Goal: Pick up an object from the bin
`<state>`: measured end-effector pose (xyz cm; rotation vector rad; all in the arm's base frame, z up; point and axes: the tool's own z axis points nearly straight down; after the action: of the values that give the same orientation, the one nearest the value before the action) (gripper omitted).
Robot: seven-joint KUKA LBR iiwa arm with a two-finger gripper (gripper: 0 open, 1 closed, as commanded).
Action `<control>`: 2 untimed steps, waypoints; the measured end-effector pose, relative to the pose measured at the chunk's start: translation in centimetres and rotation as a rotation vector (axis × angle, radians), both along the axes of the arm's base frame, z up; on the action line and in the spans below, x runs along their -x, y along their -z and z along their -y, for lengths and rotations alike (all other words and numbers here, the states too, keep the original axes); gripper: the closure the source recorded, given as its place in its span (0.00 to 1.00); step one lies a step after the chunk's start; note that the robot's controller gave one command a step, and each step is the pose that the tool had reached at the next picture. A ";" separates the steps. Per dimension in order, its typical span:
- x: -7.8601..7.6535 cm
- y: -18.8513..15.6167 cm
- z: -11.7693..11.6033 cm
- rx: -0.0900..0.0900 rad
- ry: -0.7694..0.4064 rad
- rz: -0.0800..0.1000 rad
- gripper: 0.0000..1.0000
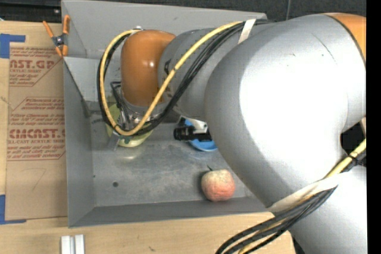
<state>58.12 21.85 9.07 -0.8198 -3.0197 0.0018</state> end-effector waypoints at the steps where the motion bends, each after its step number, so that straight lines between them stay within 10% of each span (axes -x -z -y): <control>1: -0.2 -1.9 -0.1 -0.003 0.000 0.005 1.00; 2: -0.2 -3.3 -0.1 -0.003 0.000 0.007 1.00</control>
Offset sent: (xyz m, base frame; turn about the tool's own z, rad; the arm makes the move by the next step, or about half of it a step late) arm 0.0002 0.0001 0.0062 0.0000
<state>58.34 21.95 12.34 -0.8213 -3.0257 -0.0061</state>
